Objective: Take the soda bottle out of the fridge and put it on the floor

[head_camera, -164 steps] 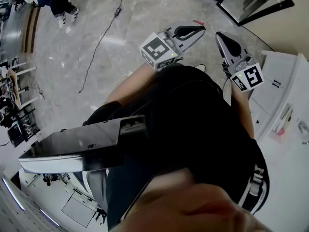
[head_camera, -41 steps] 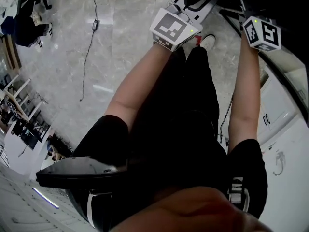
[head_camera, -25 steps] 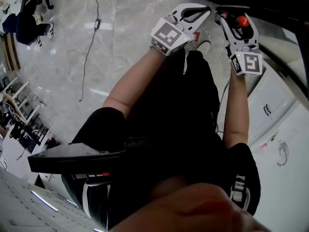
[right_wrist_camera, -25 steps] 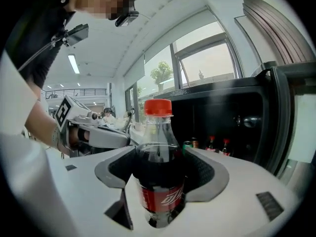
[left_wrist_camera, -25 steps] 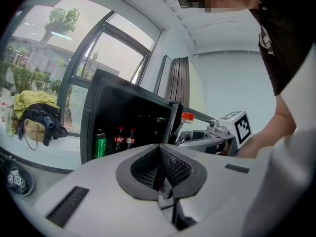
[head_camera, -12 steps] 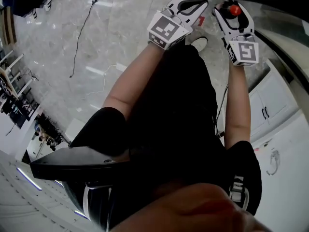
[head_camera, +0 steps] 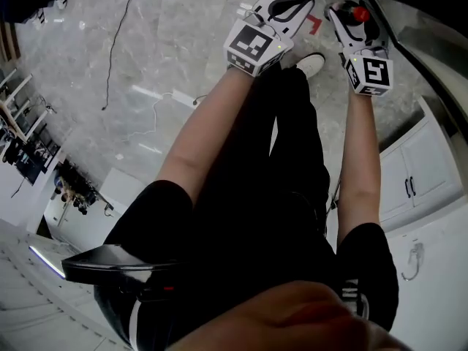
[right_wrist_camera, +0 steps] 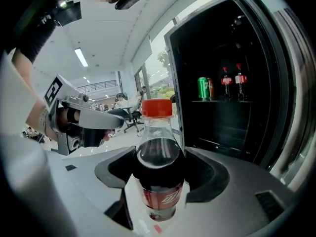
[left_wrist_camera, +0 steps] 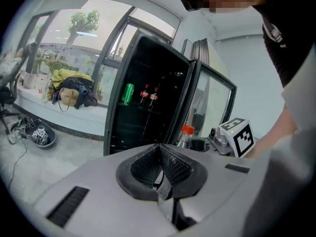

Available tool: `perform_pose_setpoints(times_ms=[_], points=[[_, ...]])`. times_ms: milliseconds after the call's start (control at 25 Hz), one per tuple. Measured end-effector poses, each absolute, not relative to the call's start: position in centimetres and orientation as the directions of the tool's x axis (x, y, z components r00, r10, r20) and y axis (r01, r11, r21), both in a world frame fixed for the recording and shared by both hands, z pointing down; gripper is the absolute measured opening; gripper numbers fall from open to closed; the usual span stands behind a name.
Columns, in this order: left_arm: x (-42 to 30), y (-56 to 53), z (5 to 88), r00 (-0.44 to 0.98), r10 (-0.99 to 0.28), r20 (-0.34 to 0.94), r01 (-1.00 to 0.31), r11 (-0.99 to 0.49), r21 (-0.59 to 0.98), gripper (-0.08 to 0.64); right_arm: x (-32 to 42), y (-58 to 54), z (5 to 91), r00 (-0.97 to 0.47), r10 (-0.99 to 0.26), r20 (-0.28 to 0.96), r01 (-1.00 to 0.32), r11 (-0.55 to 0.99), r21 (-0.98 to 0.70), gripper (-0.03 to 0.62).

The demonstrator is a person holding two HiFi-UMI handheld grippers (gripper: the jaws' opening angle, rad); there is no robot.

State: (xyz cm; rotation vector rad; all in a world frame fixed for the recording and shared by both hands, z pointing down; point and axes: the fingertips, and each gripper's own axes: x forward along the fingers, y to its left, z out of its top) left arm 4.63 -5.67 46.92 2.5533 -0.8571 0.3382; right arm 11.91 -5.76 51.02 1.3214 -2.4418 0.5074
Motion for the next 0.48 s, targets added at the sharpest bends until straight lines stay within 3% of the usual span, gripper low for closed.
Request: perform_pose_setpoints(times_ms=[480], points=[[0.9,-3.8,68.4,0.744,-0.427,0.514,-0.641,-0.674,0.367,0.005,9.7,-4.2,74.7,-0.412,-0.672,0.615,-0.902,0.397,-0.17,0.313]])
